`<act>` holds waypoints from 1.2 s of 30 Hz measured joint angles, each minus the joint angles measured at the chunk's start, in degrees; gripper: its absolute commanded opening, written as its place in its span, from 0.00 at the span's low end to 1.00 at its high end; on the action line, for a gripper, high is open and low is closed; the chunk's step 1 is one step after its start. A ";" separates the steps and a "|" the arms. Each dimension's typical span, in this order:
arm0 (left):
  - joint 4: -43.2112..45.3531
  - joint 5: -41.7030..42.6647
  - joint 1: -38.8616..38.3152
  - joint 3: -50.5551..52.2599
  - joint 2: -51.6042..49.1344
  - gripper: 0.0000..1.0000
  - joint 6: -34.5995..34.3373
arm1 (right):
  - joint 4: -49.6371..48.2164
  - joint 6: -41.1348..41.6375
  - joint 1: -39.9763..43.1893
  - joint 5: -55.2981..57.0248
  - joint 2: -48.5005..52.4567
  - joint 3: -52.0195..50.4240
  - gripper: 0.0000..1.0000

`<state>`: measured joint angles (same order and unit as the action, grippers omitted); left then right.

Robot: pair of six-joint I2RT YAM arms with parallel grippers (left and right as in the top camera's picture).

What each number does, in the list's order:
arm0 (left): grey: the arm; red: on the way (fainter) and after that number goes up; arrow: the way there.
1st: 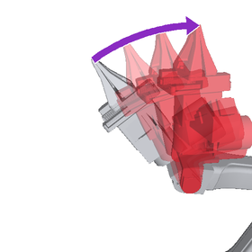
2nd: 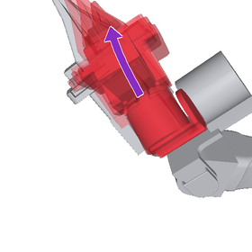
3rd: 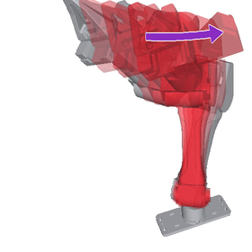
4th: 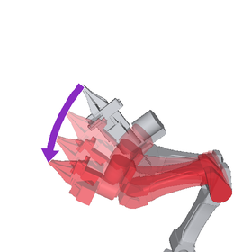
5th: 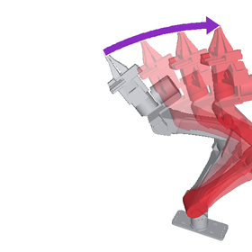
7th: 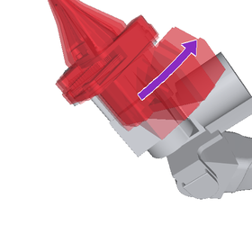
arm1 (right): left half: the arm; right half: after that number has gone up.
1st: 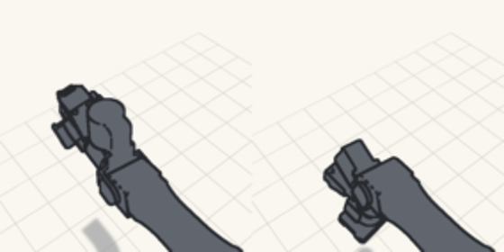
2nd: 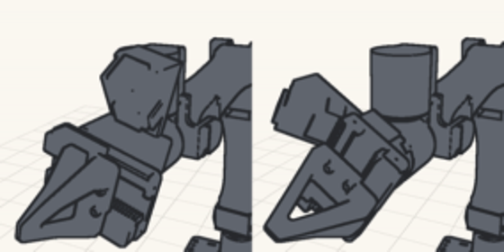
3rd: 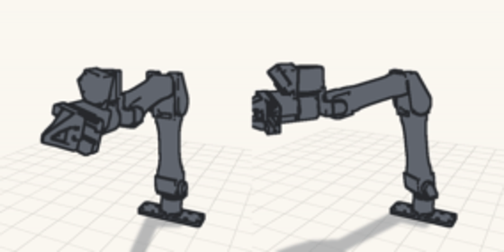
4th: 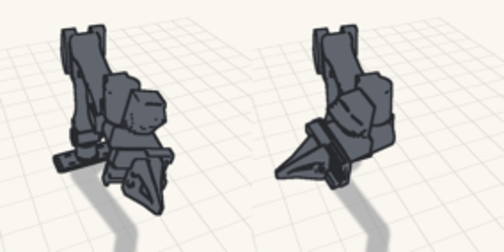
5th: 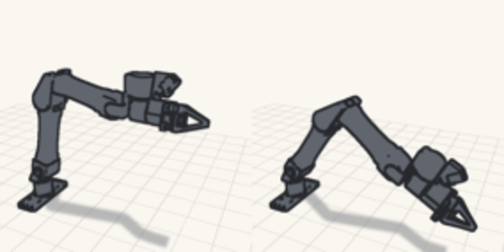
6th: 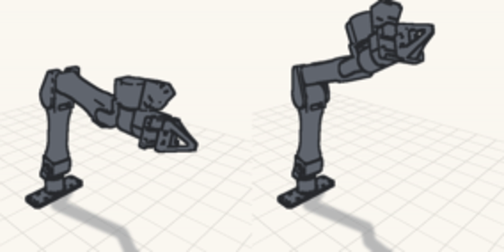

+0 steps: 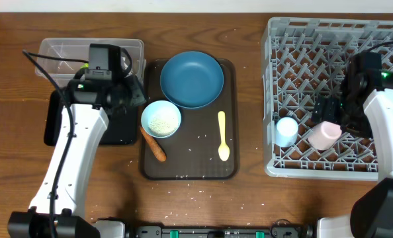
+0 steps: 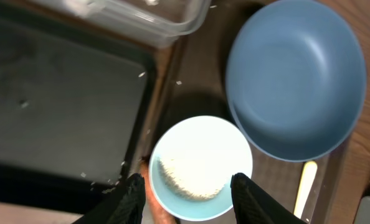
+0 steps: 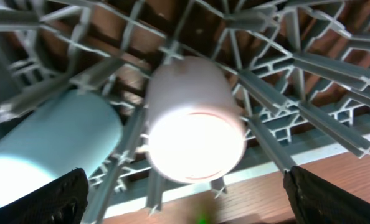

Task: Sort waste into correct bins and load items into the dishwasher rack
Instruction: 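Reach the right gripper to the blue plate and grasp its rim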

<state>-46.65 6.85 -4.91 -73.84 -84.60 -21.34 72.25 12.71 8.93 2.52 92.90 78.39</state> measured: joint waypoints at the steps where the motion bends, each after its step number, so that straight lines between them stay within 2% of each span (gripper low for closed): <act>1: 0.72 -0.02 -0.66 0.00 0.00 0.51 0.50 | 0.70 -0.31 0.04 -1.09 0.04 1.64 0.99; 7: 4.85 -1.14 -6.03 0.00 0.00 0.54 2.86 | 1.75 -3.50 -0.24 -10.34 0.09 16.52 0.99; 12: 6.97 -4.15 -12.37 0.00 -0.07 0.54 3.65 | -7.17 -7.06 -4.20 -22.38 -0.09 25.66 0.97; 15: 7.78 -6.38 -16.22 0.00 -0.74 0.55 3.72 | -12.76 -6.49 -9.49 -25.14 -0.09 26.36 0.96; 19: 11.52 -7.93 -19.85 -0.02 -3.28 0.60 5.31 | -14.10 -3.72 -14.45 -23.34 -0.07 26.36 0.98; 22: 15.10 -8.96 -23.15 -0.02 -7.02 0.65 8.41 | -14.12 -2.29 -15.17 -21.64 -0.04 26.36 0.98; 27: 19.78 -9.68 -27.54 0.00 -14.93 0.66 13.16 | -12.07 -1.14 -15.13 -19.93 -0.04 26.36 0.97; 33: 19.63 -10.67 -27.91 0.00 -20.52 0.65 13.88 | -13.68 -0.66 -15.67 -19.15 -0.04 26.21 0.89; 36: 16.72 -11.58 -26.73 -0.22 -19.85 0.65 10.71 | -17.53 0.13 -17.11 -18.49 0.11 25.77 0.88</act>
<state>-29.93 -4.73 -31.64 -74.06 -104.44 -10.63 54.72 12.84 -8.19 -15.97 93.01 104.16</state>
